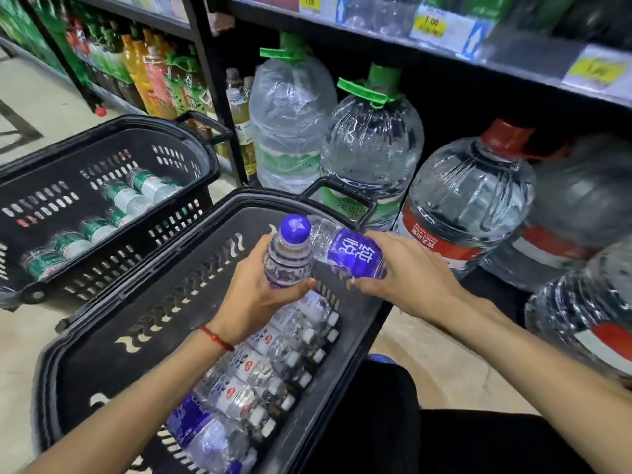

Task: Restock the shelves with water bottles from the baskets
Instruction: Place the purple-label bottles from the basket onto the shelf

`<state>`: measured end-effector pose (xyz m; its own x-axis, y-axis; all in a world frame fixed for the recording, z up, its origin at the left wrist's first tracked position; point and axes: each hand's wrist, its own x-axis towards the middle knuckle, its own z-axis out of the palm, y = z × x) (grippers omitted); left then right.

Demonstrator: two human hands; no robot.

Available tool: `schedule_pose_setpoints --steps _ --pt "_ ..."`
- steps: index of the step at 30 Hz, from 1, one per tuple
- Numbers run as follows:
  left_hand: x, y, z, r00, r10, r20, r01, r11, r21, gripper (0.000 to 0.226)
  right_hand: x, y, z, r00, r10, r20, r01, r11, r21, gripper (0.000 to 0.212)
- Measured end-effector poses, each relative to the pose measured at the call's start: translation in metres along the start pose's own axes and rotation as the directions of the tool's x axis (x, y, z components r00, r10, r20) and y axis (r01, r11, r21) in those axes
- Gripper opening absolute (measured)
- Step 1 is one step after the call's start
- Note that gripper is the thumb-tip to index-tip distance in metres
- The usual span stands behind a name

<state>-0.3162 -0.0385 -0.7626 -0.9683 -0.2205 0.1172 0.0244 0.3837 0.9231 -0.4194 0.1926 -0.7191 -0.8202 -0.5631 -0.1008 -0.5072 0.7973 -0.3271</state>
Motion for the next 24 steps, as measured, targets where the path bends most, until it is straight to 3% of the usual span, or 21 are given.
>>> schedule_pose_setpoints --steps 3,6,19,24 --pt "0.018 0.029 0.020 0.995 0.094 0.032 -0.093 0.996 -0.018 0.063 -0.017 0.019 -0.017 0.993 0.084 -0.088 -0.079 0.995 0.067 0.055" --pt "0.036 0.058 0.046 0.979 0.181 0.098 -0.178 0.983 -0.041 0.063 -0.038 0.034 -0.037 0.969 0.163 -0.183 -0.151 0.985 0.080 0.060" --pt "0.066 0.184 0.185 0.821 0.457 0.341 -0.422 0.889 -0.177 0.054 -0.183 0.124 -0.156 0.815 0.380 -0.438 -0.489 0.857 -0.165 0.073" --pt "0.075 0.227 0.237 0.749 0.528 0.399 -0.453 0.849 -0.272 0.049 -0.219 0.146 -0.196 0.784 0.374 -0.495 -0.549 0.791 -0.271 0.070"
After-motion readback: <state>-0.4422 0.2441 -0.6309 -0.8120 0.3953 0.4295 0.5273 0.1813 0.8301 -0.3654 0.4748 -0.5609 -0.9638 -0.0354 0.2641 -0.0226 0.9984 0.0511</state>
